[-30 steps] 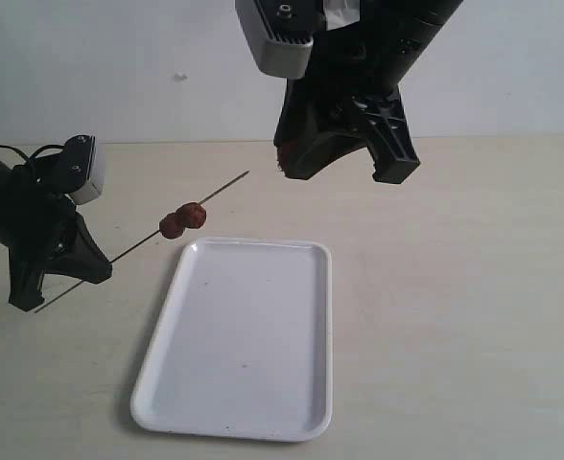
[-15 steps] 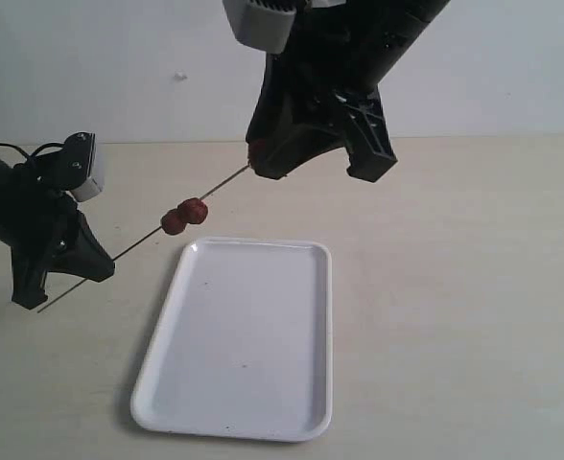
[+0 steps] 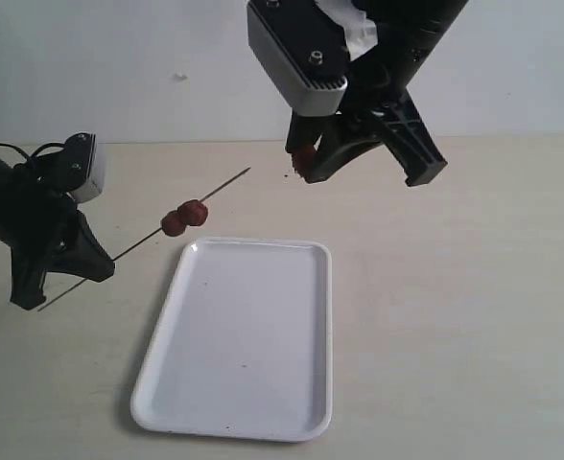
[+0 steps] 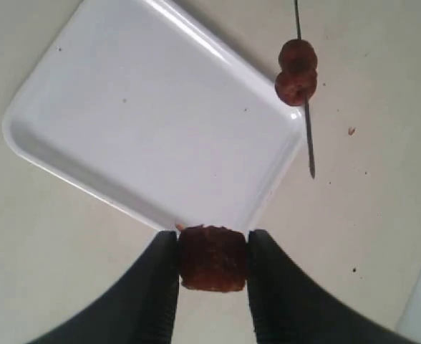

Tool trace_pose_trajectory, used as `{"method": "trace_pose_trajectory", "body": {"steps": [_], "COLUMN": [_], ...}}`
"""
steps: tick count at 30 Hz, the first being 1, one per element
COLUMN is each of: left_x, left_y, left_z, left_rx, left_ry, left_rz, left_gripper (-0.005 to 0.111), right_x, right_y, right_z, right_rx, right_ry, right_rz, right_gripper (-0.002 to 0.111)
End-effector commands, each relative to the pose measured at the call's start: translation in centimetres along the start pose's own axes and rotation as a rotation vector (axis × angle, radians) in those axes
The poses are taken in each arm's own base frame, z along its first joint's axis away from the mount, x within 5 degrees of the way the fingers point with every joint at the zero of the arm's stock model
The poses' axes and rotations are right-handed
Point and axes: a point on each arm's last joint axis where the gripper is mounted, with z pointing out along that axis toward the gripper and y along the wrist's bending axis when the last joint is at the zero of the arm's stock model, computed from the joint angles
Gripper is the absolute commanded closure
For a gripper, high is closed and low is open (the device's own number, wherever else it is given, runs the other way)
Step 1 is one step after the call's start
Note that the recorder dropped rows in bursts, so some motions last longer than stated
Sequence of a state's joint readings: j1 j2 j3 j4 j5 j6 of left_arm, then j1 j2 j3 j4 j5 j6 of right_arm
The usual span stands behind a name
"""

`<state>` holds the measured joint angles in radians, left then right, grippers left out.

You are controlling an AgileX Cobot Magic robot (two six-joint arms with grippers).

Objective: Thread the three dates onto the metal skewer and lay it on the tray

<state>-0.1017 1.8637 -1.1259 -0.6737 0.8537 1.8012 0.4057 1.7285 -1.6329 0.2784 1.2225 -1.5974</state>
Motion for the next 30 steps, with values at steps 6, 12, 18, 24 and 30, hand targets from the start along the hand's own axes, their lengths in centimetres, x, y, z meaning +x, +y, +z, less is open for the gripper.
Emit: {"method": "trace_pose_trajectory", "body": {"steps": [6,12,18,24,30], "left_x": [-1.4,-1.6,-1.6,-1.6,-1.5], "left_y": [-0.2,-0.3,-0.3,-0.4,-0.4], "left_z": [0.0,0.1,0.1,0.1,0.2], "left_rx": [0.017,0.024,0.025,0.03,0.031], "left_ry": [-0.023,-0.017,-0.012,-0.012,-0.011], "left_rz": [0.053,0.067,0.072,0.071,0.046], "left_gripper": [0.107,0.107,0.107,0.107,0.107], "right_x": [1.0,1.5,1.7,1.6,1.3], "right_y": [-0.4,-0.8,-1.8,-2.1,-2.2], "right_z": [2.7,4.2,4.2,4.2,4.3], "right_rx": [-0.067,-0.073,0.035,0.075,0.078], "right_ry": [0.034,0.051,0.06,0.055,0.019], "right_rz": [0.015,0.044,0.061,0.07,0.09], "right_gripper": [0.076,0.076,0.076,0.076,0.076]}}
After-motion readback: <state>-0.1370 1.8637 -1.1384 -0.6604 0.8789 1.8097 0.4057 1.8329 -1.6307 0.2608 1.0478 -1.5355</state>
